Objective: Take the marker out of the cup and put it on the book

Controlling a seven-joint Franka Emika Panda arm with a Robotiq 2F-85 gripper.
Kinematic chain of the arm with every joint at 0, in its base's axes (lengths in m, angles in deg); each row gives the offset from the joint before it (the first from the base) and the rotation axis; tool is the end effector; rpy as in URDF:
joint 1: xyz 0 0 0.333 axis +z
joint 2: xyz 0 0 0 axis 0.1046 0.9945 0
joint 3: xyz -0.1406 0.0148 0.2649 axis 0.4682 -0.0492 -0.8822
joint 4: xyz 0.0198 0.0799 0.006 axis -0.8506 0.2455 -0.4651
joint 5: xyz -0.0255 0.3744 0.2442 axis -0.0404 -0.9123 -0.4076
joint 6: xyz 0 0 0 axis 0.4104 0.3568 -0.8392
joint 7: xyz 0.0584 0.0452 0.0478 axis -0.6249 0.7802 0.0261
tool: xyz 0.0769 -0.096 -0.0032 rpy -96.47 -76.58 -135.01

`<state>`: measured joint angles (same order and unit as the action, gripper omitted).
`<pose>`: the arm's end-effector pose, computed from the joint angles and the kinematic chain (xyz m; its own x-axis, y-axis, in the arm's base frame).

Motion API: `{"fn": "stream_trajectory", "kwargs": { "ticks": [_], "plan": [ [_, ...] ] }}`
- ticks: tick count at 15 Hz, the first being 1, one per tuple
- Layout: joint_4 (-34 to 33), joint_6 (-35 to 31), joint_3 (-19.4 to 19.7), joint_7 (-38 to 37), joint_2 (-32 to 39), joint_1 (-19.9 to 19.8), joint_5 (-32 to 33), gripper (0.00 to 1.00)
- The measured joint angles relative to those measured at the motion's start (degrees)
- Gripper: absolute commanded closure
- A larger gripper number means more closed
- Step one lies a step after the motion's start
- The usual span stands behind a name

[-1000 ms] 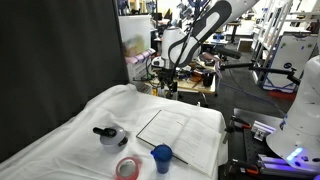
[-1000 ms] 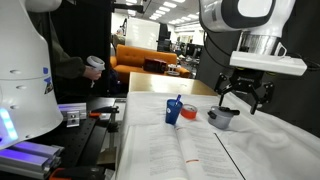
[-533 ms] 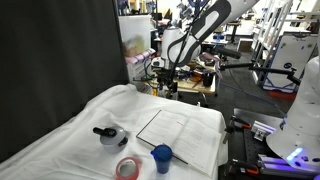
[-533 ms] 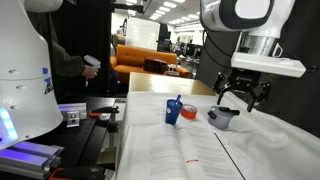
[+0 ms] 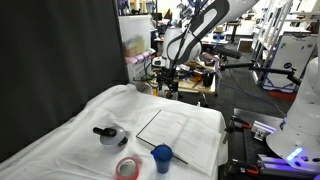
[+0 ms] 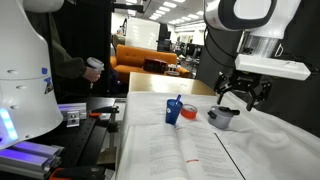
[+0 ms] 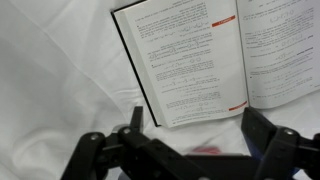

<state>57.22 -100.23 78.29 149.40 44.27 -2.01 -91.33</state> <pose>0.6018 -0.0550 0.1957 0.3909 0.9121 0.1237 0.9143 -0.4003 0.0624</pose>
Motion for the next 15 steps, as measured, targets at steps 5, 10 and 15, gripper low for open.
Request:
{"fn": "stream_trajectory", "kwargs": {
  "ticks": [5,10,15],
  "plan": [
    [0.0,0.0,0.0,0.2,0.0,0.0,0.0,0.0],
    [0.0,0.4,1.3,-5.8,0.0,1.0,6.8,0.0],
    [0.0,0.5,2.2,-16.3,0.0,2.4,11.8,0.0]
  ]
}}
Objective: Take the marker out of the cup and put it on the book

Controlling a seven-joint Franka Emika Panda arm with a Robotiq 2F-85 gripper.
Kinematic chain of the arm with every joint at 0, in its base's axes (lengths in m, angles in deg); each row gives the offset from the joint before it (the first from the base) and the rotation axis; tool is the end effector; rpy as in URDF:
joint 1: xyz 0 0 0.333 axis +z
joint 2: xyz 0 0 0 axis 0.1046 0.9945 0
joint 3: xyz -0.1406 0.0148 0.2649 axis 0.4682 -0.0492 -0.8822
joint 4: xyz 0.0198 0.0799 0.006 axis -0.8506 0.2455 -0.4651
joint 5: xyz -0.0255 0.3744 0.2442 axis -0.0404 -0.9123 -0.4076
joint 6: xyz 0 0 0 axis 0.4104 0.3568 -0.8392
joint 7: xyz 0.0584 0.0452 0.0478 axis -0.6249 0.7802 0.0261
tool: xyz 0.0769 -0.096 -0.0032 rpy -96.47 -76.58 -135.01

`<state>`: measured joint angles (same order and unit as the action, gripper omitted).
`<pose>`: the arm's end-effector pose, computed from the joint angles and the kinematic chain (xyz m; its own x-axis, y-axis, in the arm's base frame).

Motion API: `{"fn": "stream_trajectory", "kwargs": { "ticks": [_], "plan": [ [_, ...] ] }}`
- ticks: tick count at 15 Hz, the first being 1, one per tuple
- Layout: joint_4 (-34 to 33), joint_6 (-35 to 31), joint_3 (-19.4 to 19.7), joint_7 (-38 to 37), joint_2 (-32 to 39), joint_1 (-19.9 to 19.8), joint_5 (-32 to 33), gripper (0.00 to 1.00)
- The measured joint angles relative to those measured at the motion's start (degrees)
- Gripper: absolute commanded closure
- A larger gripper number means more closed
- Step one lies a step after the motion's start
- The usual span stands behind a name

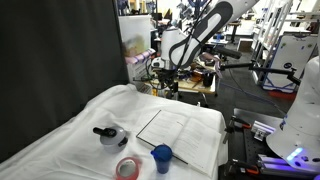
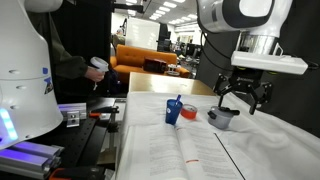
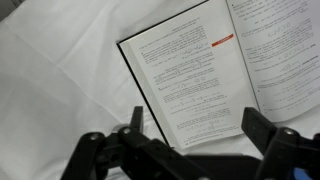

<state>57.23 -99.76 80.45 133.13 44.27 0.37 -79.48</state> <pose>0.6011 -0.0523 0.1947 0.4972 0.8676 0.0103 0.8638 -0.4960 0.0885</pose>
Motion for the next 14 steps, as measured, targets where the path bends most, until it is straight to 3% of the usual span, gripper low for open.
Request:
{"fn": "stream_trajectory", "kwargs": {
  "ticks": [14],
  "plan": [
    [0.0,-0.1,-0.6,-0.9,0.0,0.0,-1.0,0.0]
  ]
}}
